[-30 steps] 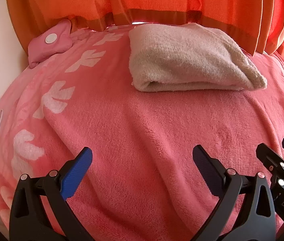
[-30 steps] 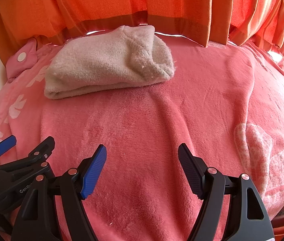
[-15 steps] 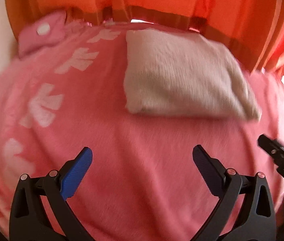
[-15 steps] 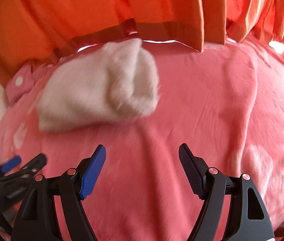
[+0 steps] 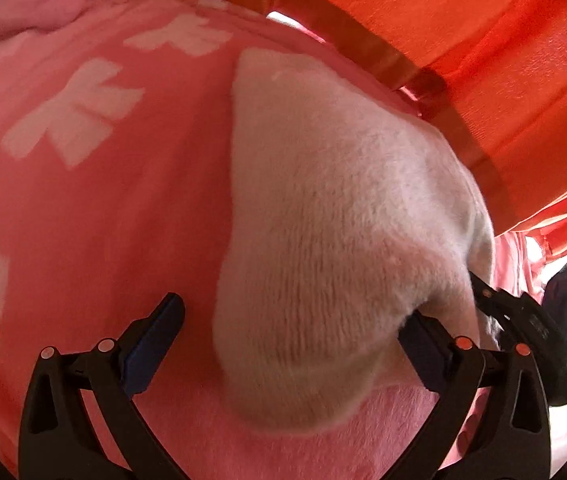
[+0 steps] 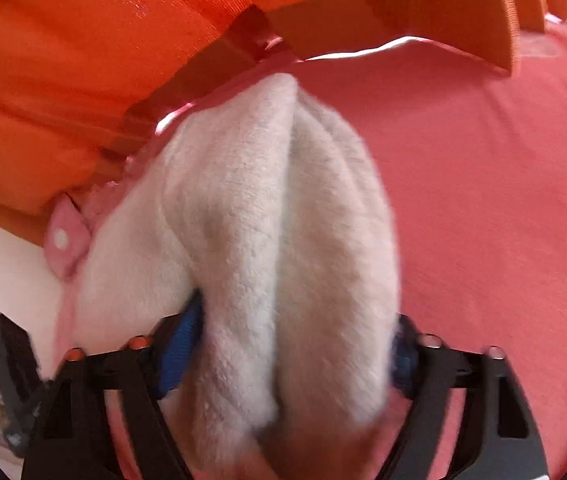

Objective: Fold small clothes
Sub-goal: 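Grasp the folded cardigan with the right gripper and lift it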

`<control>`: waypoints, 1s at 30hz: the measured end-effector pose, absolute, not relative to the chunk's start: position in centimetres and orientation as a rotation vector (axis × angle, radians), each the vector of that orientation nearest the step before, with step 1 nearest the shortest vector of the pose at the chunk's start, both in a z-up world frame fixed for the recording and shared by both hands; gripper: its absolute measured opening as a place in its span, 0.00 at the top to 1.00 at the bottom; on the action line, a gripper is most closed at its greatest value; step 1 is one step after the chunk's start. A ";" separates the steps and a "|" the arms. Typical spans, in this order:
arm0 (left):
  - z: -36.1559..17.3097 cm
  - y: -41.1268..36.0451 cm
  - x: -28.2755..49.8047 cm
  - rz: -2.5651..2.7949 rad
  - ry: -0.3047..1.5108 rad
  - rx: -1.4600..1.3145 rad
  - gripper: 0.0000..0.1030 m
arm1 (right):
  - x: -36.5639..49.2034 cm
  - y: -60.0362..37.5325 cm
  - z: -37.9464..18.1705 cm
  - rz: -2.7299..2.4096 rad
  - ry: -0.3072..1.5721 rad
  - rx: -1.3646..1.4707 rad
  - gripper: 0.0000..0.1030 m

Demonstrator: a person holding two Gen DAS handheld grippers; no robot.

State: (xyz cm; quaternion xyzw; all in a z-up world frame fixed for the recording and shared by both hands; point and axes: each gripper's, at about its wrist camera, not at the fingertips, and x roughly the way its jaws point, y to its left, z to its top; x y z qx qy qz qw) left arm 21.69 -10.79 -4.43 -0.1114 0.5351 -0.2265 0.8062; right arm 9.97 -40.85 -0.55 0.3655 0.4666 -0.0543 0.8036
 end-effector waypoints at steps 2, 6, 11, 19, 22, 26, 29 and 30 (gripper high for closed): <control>-2.5 -11.5 21.2 -0.522 1.071 -0.167 0.09 | 10.0 -40.3 2.5 -0.095 0.945 0.698 0.67; 3.3 -12.2 18.2 -0.627 0.894 -0.077 0.09 | 6.5 -39.4 9.2 -0.039 0.774 0.637 0.76; 0.7 -14.2 16.9 -0.537 0.959 0.083 0.07 | 5.0 -41.5 0.2 -0.250 1.011 0.688 0.72; -2.4 -9.7 14.0 -0.571 1.119 -0.219 0.05 | 3.5 -41.3 3.3 -0.202 0.893 0.708 0.34; -5.6 -10.2 13.6 -0.601 1.213 -0.319 0.05 | 5.4 -41.8 -0.4 -0.197 1.006 0.779 0.35; -3.6 -12.6 14.1 -0.539 1.077 -0.048 0.09 | 5.3 -42.0 -1.5 -0.133 0.964 0.968 0.64; -1.3 -12.3 15.4 -0.505 0.999 0.041 0.09 | 4.5 -40.7 1.9 -0.030 0.855 0.973 0.68; -0.8 -12.0 15.9 -0.497 0.986 0.070 0.08 | 4.4 -40.1 2.6 -0.020 0.835 0.949 0.69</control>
